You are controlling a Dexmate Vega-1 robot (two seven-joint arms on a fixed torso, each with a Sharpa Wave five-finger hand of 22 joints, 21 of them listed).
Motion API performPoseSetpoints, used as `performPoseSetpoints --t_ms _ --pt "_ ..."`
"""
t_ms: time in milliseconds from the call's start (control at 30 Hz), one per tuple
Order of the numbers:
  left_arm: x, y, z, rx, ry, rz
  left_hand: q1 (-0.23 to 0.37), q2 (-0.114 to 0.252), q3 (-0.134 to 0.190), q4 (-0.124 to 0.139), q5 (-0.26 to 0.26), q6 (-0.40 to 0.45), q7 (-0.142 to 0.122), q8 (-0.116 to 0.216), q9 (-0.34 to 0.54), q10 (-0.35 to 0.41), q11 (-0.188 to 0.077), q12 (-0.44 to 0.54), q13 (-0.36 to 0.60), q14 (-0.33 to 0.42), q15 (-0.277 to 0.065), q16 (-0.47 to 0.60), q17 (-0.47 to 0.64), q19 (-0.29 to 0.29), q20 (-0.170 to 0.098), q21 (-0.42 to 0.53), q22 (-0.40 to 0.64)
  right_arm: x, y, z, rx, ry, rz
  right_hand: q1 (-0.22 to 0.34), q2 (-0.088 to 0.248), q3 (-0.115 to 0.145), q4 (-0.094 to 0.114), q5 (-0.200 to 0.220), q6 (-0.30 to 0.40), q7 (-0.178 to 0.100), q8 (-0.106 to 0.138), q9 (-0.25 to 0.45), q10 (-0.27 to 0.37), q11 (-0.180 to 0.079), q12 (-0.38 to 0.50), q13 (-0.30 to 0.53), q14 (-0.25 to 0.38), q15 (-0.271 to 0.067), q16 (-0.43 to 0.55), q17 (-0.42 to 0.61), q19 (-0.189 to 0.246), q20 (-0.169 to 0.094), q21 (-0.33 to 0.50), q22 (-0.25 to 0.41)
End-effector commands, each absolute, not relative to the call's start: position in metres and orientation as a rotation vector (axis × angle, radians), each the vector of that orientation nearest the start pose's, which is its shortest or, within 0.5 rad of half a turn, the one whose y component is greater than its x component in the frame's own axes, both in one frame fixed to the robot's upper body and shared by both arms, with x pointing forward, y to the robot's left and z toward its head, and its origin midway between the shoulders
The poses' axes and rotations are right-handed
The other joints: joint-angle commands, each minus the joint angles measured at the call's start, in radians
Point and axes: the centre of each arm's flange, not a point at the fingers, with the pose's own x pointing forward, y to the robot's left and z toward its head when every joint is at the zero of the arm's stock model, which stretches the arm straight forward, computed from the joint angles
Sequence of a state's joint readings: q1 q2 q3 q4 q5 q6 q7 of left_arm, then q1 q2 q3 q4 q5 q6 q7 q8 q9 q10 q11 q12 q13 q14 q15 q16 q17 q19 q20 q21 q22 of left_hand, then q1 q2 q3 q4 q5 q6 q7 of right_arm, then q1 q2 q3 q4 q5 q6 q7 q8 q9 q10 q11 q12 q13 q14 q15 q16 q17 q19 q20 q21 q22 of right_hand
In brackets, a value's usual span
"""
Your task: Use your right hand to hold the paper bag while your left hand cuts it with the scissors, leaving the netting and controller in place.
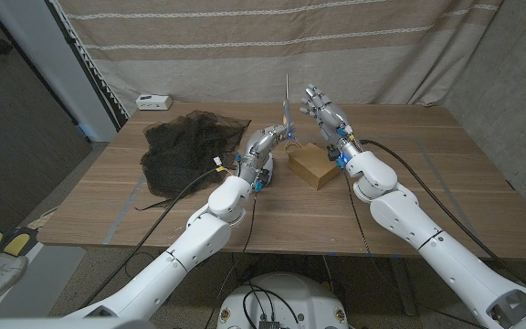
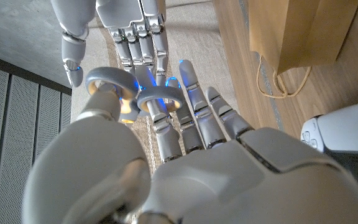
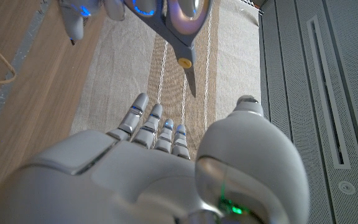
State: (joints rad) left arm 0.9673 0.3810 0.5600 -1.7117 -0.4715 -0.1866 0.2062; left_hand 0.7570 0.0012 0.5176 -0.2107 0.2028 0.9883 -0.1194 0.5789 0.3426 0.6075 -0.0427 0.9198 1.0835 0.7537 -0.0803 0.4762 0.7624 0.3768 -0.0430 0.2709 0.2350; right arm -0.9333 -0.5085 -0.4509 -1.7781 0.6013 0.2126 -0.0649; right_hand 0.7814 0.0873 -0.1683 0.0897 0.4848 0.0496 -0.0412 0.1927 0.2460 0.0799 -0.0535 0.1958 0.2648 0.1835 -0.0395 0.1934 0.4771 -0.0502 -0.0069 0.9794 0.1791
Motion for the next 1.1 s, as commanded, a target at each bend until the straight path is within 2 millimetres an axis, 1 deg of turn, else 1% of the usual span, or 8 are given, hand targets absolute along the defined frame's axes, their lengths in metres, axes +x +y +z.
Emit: performPoseSetpoints --t_ms 33,133,367,567,667,900,1000,1100 --pt "0.5688 0.0895 -0.0329 -0.138 -0.628 -0.455 0.072 0.065 0.045 0.056 0.014 0.047 -0.050 -0.010 -0.016 0.160 -0.166 0.003 -0.001 -0.013 -0.149 -0.016 0.002 0.004 -0.032 0.007 0.005 0.5541 -0.1551 0.0330 0.039 -0.767 0.462 -0.008 0.000 -0.008 0.001 0.003 -0.006 0.003 0.007 0.002 -0.004 -0.003 0.006 -0.001 0.002 -0.045 0.006 0.000 -0.002 0.003 -0.001 0.003" --pt "0.5701 0.0876 -0.0373 -0.211 -0.591 -0.495 0.063 0.055 0.044 0.062 0.020 0.057 -0.065 -0.014 -0.028 0.158 -0.165 0.000 -0.007 -0.015 -0.149 -0.027 0.001 0.003 -0.033 0.006 0.004 0.5532 -0.1543 0.0324 0.037 -0.762 0.463 -0.009 0.001 -0.008 0.001 0.003 -0.005 0.004 0.008 0.002 -0.004 0.001 0.008 -0.001 0.001 -0.044 0.006 -0.002 -0.001 0.003 -0.002 0.003" --pt "0.5707 0.0858 -0.0409 -0.303 -0.562 -0.565 0.059 0.029 0.044 0.063 0.035 0.080 -0.069 -0.025 -0.060 0.177 -0.165 0.006 -0.011 -0.010 -0.149 -0.040 0.001 -0.001 -0.036 0.003 0.003 0.5513 -0.1538 0.0311 0.034 -0.757 0.464 -0.011 0.002 -0.009 0.000 0.003 -0.007 0.004 0.009 0.001 -0.006 0.000 0.010 -0.002 0.005 -0.047 0.009 -0.006 0.002 0.004 -0.004 0.003" --pt "0.5692 0.0847 -0.0406 -0.315 -0.564 -0.585 0.042 0.023 0.054 0.079 0.052 0.056 -0.069 -0.052 -0.086 0.153 -0.167 -0.031 -0.055 -0.025 -0.148 -0.079 -0.011 -0.003 -0.033 0.003 0.004 0.5495 -0.1544 0.0297 0.034 -0.754 0.460 -0.013 0.003 -0.010 -0.001 0.003 -0.007 0.004 0.010 0.001 -0.007 0.001 0.012 -0.003 0.007 -0.046 0.010 -0.009 0.003 0.004 -0.006 0.003" --pt "0.5682 0.0842 -0.0407 -0.322 -0.564 -0.595 0.035 0.020 0.061 0.084 0.059 0.050 -0.077 -0.053 -0.080 0.145 -0.167 -0.046 -0.073 -0.036 -0.148 -0.101 -0.020 -0.006 -0.033 0.003 0.004 0.5491 -0.1550 0.0289 0.034 -0.752 0.457 -0.014 0.004 -0.011 -0.002 0.003 -0.007 0.005 0.010 0.000 -0.006 0.000 0.013 -0.003 0.010 -0.047 0.012 -0.010 0.005 0.005 -0.006 0.003" --pt "0.5679 0.0834 -0.0415 -0.328 -0.562 -0.627 0.017 0.008 0.065 0.093 0.065 0.058 -0.074 -0.044 -0.072 0.141 -0.167 -0.065 -0.099 -0.041 -0.147 -0.130 -0.034 -0.008 -0.033 0.003 0.004 0.5491 -0.1556 0.0265 0.039 -0.744 0.458 -0.015 0.006 -0.011 -0.003 0.003 -0.006 0.005 0.012 0.000 -0.002 0.002 0.016 -0.004 0.015 -0.050 0.014 -0.014 0.010 0.005 -0.007 0.003" --pt "0.5673 0.0834 -0.0422 -0.347 -0.569 -0.616 0.034 0.005 0.078 0.080 0.070 0.057 -0.076 -0.045 -0.073 0.143 -0.170 -0.076 -0.118 -0.039 -0.149 -0.145 -0.043 -0.008 -0.030 0.004 0.003 0.5493 -0.1558 0.0258 0.040 -0.741 0.457 -0.015 0.008 -0.011 -0.004 0.003 -0.006 0.005 0.013 -0.001 -0.003 0.001 0.017 -0.005 0.019 -0.051 0.016 -0.016 0.013 0.004 -0.008 0.003" --pt "0.5671 0.0832 -0.0419 -0.354 -0.581 -0.617 0.030 -0.006 0.081 0.079 0.071 0.050 -0.079 -0.056 -0.087 0.150 -0.165 -0.082 -0.133 -0.029 -0.148 -0.157 -0.051 -0.008 -0.029 0.004 0.003 0.5495 -0.1561 0.0256 0.042 -0.739 0.455 -0.016 0.008 -0.011 -0.004 0.003 -0.006 0.005 0.013 -0.001 -0.004 0.002 0.018 -0.005 0.019 -0.051 0.016 -0.017 0.014 0.004 -0.008 0.003"
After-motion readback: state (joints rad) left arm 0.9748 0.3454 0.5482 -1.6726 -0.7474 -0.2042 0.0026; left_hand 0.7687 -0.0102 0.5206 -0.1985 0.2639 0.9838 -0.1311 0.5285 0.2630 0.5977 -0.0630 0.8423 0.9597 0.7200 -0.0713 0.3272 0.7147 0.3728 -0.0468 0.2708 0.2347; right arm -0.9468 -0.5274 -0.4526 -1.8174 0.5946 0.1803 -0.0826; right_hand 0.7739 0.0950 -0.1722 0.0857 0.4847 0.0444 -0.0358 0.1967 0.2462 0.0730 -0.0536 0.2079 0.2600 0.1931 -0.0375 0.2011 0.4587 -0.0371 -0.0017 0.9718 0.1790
